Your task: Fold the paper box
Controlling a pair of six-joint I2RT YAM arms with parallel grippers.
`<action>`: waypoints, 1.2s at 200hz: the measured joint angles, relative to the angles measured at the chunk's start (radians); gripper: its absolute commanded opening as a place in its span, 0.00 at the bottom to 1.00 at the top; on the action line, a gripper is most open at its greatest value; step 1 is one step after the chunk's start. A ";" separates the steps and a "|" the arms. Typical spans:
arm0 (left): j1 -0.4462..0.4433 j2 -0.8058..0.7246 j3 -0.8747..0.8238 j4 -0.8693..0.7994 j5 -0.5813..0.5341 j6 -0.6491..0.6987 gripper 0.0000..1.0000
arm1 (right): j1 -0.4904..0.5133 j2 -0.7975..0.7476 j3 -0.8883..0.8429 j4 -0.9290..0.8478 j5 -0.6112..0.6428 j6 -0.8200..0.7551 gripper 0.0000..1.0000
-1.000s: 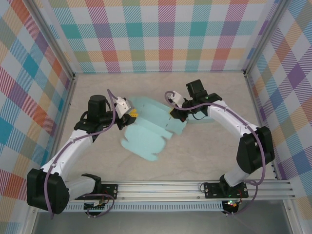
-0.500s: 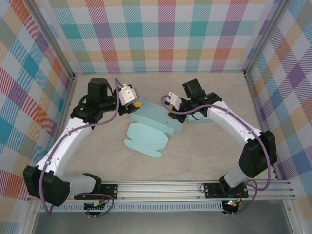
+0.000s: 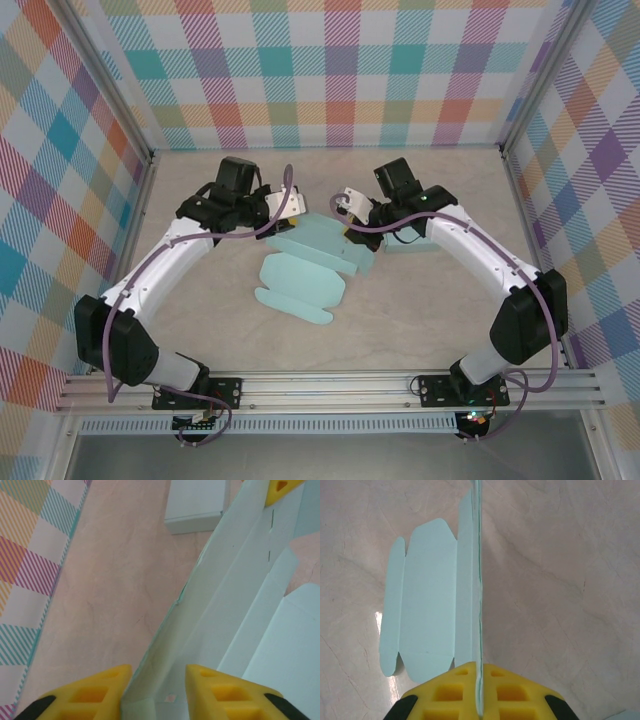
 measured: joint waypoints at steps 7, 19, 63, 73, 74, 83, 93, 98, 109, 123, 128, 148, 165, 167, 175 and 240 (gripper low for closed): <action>-0.002 0.003 0.004 -0.002 -0.006 0.005 0.26 | 0.000 0.000 0.000 -0.003 0.000 -0.001 0.00; -0.005 0.010 0.014 -0.003 -0.013 0.006 0.19 | 0.002 0.000 0.000 -0.005 0.000 -0.004 0.00; -0.020 0.026 0.027 -0.026 -0.048 0.015 0.04 | 0.001 0.010 0.004 -0.012 0.012 -0.008 0.07; -0.024 0.032 0.027 -0.027 -0.060 0.018 0.02 | -0.001 0.014 0.004 -0.014 0.015 -0.008 0.12; -0.024 0.032 0.027 -0.027 -0.061 0.019 0.02 | -0.001 0.014 0.004 -0.014 0.016 -0.008 0.13; -0.029 0.038 0.027 -0.027 -0.065 0.016 0.01 | -0.002 0.017 0.004 -0.015 0.020 -0.007 0.21; -0.037 0.042 0.027 -0.026 -0.073 0.017 0.00 | -0.001 0.018 0.004 -0.010 0.020 0.000 0.31; -0.042 0.044 0.027 -0.026 -0.076 0.016 0.00 | 0.000 0.017 0.004 -0.006 0.020 0.004 0.40; -0.052 0.045 0.017 -0.014 -0.089 0.015 0.00 | 0.001 0.017 0.003 0.009 0.025 0.015 0.48; -0.060 0.039 -0.015 0.025 -0.106 0.007 0.00 | 0.002 0.015 -0.003 0.039 0.046 0.050 0.59; -0.062 0.034 -0.036 0.050 -0.116 0.001 0.00 | 0.002 0.011 -0.009 0.052 0.056 0.067 0.59; -0.072 -0.007 -0.147 0.148 -0.156 -0.023 0.00 | -0.003 -0.023 -0.047 0.103 0.114 0.159 0.65; -0.088 -0.061 -0.256 0.244 -0.201 -0.047 0.00 | -0.019 -0.064 -0.067 0.138 0.149 0.262 0.66; -0.091 -0.069 -0.269 0.257 -0.209 -0.049 0.00 | -0.023 -0.069 -0.068 0.139 0.152 0.279 0.66; -0.106 -0.100 -0.320 0.305 -0.238 -0.059 0.00 | -0.041 -0.085 -0.068 0.151 0.156 0.338 0.66; -0.278 -0.200 -0.574 0.631 -0.494 -0.095 0.00 | -0.221 -0.097 -0.064 0.173 0.080 0.836 0.68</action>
